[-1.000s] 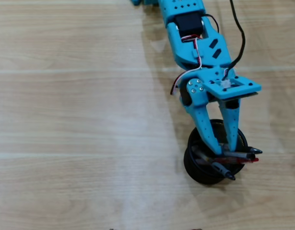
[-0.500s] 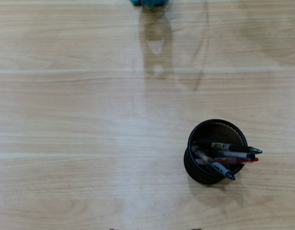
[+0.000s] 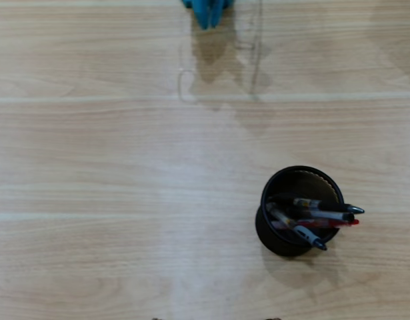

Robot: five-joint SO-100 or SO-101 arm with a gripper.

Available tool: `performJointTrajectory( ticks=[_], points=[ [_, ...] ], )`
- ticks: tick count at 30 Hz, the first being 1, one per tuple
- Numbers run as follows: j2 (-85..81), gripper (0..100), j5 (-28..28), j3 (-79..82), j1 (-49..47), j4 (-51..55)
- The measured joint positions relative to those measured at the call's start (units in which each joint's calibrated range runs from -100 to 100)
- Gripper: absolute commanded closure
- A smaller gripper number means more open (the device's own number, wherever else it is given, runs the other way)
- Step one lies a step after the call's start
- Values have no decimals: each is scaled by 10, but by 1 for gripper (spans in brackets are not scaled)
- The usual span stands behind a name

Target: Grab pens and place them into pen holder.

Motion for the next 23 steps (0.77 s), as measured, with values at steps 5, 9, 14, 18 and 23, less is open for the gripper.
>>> performJointTrajectory(
  ticks=[5, 9, 14, 18, 23],
  points=[
    [-4, 92, 44, 97, 52, -46],
    [-3, 92, 65, 176, 53, -107],
    [-3, 92, 66, 189, 44, -115],
    [-3, 92, 66, 189, 42, -115],
    [-3, 92, 66, 189, 42, -115]
  ],
)
